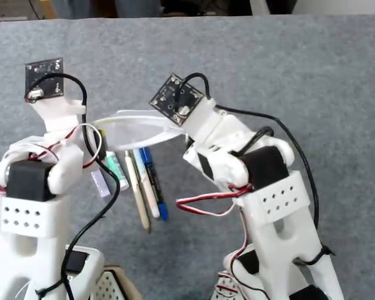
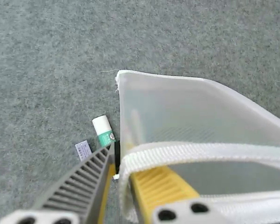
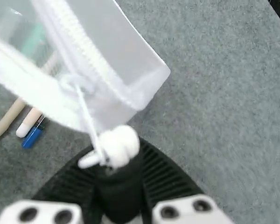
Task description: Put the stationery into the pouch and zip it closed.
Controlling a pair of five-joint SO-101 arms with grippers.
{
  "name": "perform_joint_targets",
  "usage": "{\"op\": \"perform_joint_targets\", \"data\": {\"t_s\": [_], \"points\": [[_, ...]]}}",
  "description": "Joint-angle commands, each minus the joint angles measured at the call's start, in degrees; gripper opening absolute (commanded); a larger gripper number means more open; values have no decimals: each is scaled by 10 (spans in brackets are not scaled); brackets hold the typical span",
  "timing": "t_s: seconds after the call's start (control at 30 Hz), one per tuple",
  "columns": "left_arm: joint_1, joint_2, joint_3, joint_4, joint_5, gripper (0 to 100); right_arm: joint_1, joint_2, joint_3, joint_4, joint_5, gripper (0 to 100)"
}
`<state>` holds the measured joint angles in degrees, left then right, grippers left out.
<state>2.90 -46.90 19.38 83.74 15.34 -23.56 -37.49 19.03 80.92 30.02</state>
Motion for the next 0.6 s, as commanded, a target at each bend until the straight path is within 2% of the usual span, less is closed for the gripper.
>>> {"op": "perform_joint_targets", "data": {"t_s": [0.0,0.1,0.17,0.4,0.5,0.57], "points": [[-1,-4,-52,25,4,28,2,-1,-52,25,1,15],[-4,-4,-62,37,4,28,1,-1,-96,52,1,18],[-5,-4,-63,43,4,28,1,-1,-127,69,1,67],[-6,-9,-65,76,4,28,1,-1,-189,107,-4,464],[-15,-10,-65,89,4,28,2,-4,-211,128,-4,579],[-38,-10,-65,93,4,28,2,-17,-228,138,-13,616]]}}
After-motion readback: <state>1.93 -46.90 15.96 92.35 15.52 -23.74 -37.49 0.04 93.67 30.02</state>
